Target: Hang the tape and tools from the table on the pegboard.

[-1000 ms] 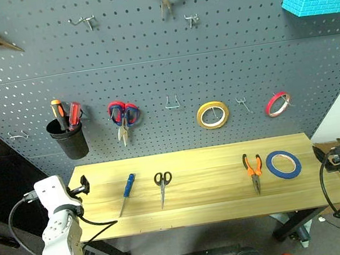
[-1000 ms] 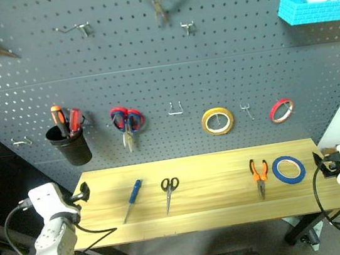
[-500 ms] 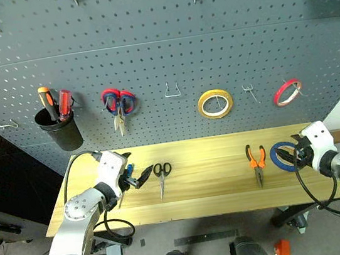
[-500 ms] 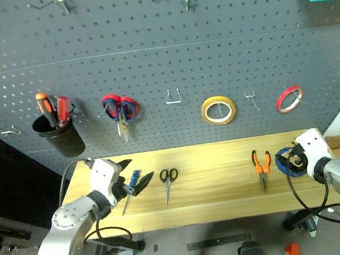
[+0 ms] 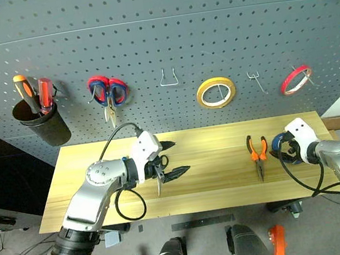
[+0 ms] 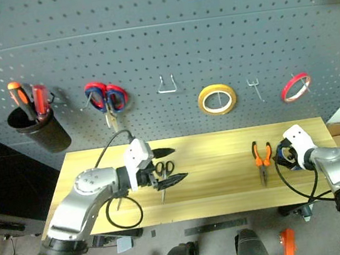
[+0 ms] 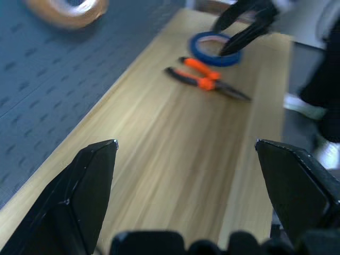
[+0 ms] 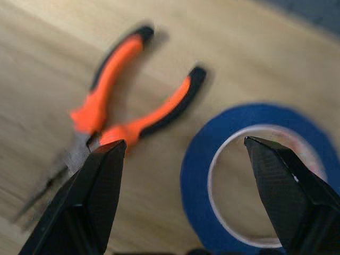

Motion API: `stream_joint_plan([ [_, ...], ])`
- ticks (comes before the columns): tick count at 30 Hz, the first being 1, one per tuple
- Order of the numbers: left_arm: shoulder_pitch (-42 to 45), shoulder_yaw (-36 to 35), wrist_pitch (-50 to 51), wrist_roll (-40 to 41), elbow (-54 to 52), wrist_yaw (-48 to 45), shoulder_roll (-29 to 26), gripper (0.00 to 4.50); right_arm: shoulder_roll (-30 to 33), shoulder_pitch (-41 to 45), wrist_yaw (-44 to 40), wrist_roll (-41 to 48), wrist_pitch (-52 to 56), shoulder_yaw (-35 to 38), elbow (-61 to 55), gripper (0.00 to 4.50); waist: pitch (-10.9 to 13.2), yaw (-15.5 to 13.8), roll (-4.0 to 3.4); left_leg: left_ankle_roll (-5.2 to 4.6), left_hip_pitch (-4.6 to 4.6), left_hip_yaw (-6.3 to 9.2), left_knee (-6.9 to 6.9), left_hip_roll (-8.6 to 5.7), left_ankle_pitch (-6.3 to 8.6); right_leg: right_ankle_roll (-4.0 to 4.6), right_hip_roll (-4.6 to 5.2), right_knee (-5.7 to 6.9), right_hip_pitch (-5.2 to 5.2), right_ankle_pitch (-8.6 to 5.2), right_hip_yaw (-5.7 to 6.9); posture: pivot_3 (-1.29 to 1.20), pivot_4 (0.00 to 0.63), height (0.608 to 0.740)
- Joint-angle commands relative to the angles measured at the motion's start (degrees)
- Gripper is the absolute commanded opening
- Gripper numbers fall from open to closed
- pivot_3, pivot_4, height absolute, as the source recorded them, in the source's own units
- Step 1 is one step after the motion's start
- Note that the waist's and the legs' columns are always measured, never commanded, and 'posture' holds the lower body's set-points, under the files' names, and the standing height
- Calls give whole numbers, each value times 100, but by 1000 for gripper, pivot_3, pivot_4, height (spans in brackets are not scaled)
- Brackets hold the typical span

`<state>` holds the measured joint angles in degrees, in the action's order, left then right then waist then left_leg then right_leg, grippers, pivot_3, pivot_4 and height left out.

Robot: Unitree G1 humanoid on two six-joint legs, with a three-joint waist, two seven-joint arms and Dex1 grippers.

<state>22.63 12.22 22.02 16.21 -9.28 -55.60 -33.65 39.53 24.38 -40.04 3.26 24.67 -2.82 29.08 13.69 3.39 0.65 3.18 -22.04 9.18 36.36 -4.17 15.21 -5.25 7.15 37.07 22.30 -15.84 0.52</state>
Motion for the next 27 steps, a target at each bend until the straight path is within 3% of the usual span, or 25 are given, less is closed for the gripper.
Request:
stream_joint_plan([
  [1, 166, 154, -270, -119, -6, -204, 28, 4443, 37, 240, -87, -197, -164, -94, 458, 3658, 10, 3, 3, 0, 0, 0, 0, 0, 0, 0, 0, -1, 0, 0, 0, -82, 265, 740],
  [8, 332, 325, -555, -314, 174, -318, 184, 4443, -65, 687, -207, -556, -421, -331, 1689, 3658, 17, 6, 10, -1, -2, 1, 12, -1, 1, -3, 0, 6, -1, 2, 1, -95, 258, 740],
  [17, 319, 301, -783, -464, 333, -291, 248, 4500, -116, 1008, -248, -1098, -1072, -706, 2724, 588, 17, 41, 10, -4, -4, 3, 52, -4, 3, -17, -1, 10, -13, 15, -1, -95, 239, 740],
  [18, 313, 292, -789, -467, 334, -284, 252, 4500, -126, 1023, -242, -1131, -1118, -720, 2787, 413, 17, 41, 11, -5, -4, 3, 55, -4, 3, -19, -2, 10, -15, 18, -1, -95, 239, 740],
  [23, 202, 87, -829, -376, 285, -111, 321, 4500, 10, 806, 154, -1241, -1478, -628, 2533, 410, 15, 40, 13, -5, -2, 4, 63, -4, 3, -22, -4, 10, -20, 27, -3, -102, 233, 740],
  [27, 56, -29, -906, -345, 202, -42, 308, 4500, 419, -162, 394, -1105, -1441, -181, 747, 410, 14, -17, 9, -5, -9, 5, 61, -4, 2, -22, -3, 9, -11, 27, -3, -111, 239, 740],
])
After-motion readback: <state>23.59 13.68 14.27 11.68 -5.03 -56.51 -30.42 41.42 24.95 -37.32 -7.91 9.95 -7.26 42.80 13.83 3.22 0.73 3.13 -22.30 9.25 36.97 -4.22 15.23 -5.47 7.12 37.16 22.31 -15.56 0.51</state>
